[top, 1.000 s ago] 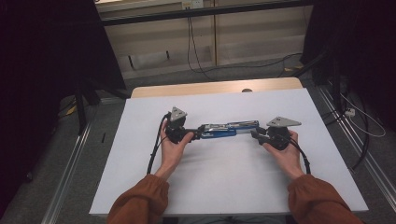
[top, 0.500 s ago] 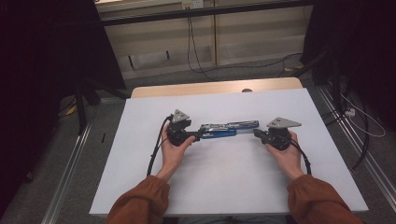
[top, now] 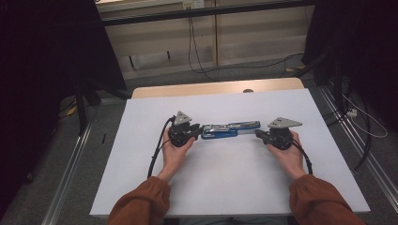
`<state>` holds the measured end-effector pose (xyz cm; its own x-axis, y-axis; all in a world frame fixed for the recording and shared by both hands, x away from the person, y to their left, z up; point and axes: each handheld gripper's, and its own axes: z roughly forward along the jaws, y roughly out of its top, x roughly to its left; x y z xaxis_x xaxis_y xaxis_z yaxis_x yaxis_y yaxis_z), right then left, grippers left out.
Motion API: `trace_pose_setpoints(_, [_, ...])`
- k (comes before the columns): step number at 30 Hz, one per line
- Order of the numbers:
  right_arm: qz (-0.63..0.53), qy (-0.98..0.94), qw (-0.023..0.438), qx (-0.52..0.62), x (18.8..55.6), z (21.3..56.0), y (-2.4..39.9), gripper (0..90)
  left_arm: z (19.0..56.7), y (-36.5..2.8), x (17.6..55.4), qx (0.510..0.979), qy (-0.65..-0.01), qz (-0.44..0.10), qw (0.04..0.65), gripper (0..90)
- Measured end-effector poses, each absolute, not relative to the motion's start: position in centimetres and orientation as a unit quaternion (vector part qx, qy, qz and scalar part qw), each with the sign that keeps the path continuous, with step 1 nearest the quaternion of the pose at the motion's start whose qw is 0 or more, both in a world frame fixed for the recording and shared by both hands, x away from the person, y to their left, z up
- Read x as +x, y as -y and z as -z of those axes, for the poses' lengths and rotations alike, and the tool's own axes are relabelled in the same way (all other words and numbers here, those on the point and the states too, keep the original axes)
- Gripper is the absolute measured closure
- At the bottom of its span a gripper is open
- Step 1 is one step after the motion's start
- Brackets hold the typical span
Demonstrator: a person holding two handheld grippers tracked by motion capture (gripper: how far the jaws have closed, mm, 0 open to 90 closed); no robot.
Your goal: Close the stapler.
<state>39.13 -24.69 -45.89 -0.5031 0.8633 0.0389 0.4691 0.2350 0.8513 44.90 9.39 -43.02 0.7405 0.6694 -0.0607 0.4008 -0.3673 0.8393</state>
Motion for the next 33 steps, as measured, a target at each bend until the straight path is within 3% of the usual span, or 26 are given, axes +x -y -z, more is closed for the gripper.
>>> trace_pose_setpoints(8, [-0.416, -0.761, 0.226, 0.445, 39.4, 46.1, 24.6, 90.0, 44.1, -8.7, 45.3, 0.823, -0.321, -0.141, 0.446, 89.9])
trace_pose_setpoints(33, [-0.397, -0.770, 0.219, 0.449, 40.6, 46.2, 25.0, 90.0, 45.4, -7.5, 45.9, 0.832, -0.318, -0.126, 0.438, 90.0])
